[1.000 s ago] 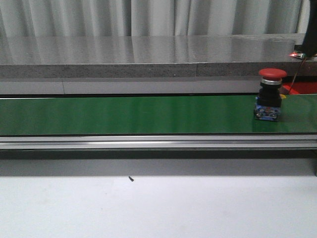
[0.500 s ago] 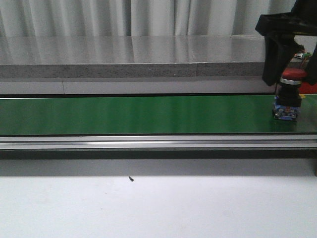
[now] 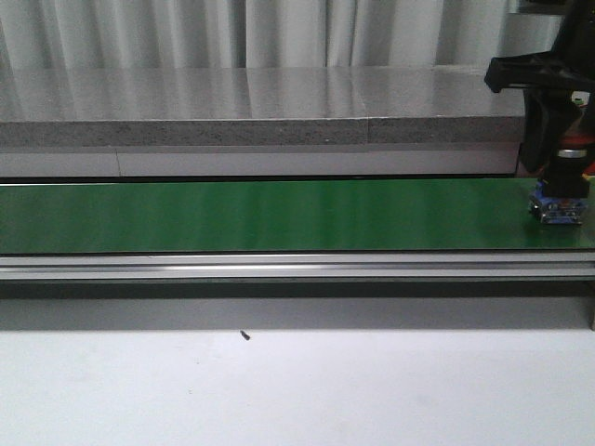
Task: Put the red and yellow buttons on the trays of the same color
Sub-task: 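Lower the right gripper onto the red button on the belt and grasp, then carry the red button into the red tray and open the right gripper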
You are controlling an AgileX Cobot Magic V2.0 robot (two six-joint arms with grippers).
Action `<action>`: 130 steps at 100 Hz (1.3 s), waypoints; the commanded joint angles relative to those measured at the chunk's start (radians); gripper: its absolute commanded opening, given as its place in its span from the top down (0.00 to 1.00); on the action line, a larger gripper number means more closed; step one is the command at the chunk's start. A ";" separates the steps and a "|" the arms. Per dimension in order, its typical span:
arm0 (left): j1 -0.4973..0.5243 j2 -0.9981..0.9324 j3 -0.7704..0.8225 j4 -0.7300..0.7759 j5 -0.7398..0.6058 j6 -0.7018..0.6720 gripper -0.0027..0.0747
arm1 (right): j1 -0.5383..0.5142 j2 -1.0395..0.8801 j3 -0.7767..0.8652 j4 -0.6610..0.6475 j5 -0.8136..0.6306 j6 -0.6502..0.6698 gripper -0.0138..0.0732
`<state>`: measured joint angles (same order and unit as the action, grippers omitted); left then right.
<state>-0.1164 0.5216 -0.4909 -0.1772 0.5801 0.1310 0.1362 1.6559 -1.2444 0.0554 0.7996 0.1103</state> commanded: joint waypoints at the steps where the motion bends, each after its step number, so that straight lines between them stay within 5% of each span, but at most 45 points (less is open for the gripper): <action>1: 0.000 0.003 -0.029 -0.016 -0.076 0.000 0.99 | -0.009 -0.034 -0.024 0.010 -0.025 0.004 0.74; 25: 0.000 0.003 -0.029 -0.016 -0.076 0.000 0.99 | -0.077 -0.097 -0.044 0.003 -0.017 0.004 0.74; 70: 0.000 0.003 -0.029 -0.016 -0.076 0.000 0.99 | -0.371 -0.070 -0.336 -0.015 0.102 -0.031 0.74; 130: 0.000 0.003 -0.029 -0.016 -0.076 0.000 0.99 | -0.632 0.132 -0.359 0.000 0.012 -0.031 0.74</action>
<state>-0.1164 0.5216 -0.4909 -0.1772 0.5801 0.1310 -0.4702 1.8120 -1.5651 0.0502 0.8888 0.0917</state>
